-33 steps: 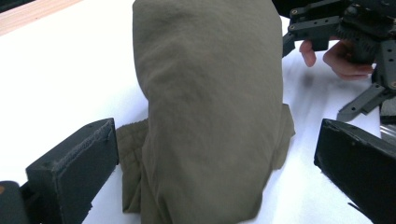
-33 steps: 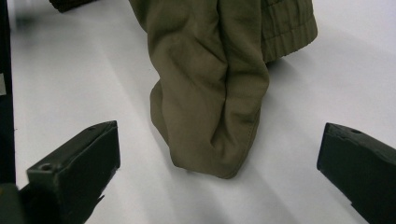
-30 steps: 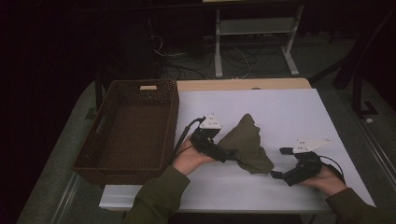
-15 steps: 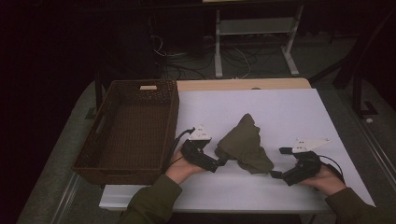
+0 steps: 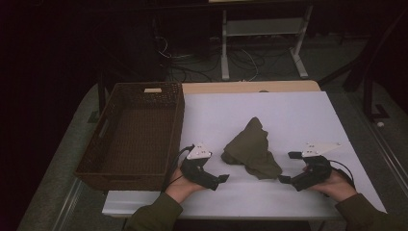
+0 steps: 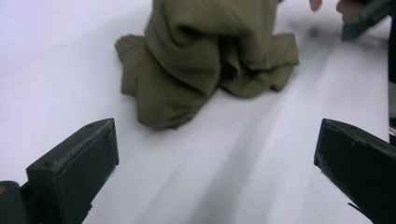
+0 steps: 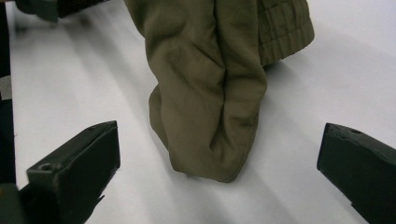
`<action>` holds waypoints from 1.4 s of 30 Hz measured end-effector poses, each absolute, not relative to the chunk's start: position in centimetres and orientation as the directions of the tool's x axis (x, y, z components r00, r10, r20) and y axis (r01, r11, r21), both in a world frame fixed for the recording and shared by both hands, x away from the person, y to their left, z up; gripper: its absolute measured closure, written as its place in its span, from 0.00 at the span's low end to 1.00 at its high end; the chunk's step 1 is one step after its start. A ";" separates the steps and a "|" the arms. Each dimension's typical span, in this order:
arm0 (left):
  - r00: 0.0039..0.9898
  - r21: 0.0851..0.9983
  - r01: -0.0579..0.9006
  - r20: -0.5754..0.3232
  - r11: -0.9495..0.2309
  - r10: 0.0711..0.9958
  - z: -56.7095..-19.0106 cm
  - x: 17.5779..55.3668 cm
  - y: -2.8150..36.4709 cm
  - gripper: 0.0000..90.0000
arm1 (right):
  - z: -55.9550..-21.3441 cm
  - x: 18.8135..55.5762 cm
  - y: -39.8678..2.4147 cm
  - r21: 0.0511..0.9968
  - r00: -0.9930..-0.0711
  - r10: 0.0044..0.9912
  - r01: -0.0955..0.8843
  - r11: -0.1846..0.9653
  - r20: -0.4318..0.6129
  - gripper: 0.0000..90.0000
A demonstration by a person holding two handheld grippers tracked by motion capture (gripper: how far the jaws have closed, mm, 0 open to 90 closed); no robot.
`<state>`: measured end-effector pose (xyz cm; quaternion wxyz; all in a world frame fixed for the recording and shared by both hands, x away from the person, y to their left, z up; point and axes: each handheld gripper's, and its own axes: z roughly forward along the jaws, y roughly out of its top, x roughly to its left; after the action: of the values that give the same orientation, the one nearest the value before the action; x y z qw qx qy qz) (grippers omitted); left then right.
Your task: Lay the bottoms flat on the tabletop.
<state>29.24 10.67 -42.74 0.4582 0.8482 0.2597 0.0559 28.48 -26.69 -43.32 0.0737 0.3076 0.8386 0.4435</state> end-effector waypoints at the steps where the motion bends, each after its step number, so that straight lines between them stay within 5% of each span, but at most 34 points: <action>1: 0.860 0.804 0.389 -0.141 -0.450 0.491 -42.8 29.0 10.7 0.00 | -43.3 28.5 -26.7 0.789 -0.799 0.583 0.452 0.417 0.150 0.00; 11: 0.871 0.784 0.386 -0.136 -0.486 0.473 -43.4 27.2 11.3 0.00 | -43.4 28.3 -26.3 0.756 -0.803 0.572 0.476 0.450 0.165 0.00; 26: 0.867 0.782 0.402 -0.158 -0.477 0.472 -43.4 27.6 11.2 0.00 | -44.0 28.5 -25.0 0.708 -0.810 0.560 0.498 0.500 0.173 0.16; 42: 0.863 0.778 0.412 -0.165 -0.474 0.478 -43.7 28.0 11.1 0.00 | -45.1 29.3 -23.4 0.671 -0.810 0.568 0.502 0.545 0.144 0.17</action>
<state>27.98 11.08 -43.72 0.4423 0.8577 0.2595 0.0374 29.27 -23.39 -45.06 0.0451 0.3048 0.8778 0.3667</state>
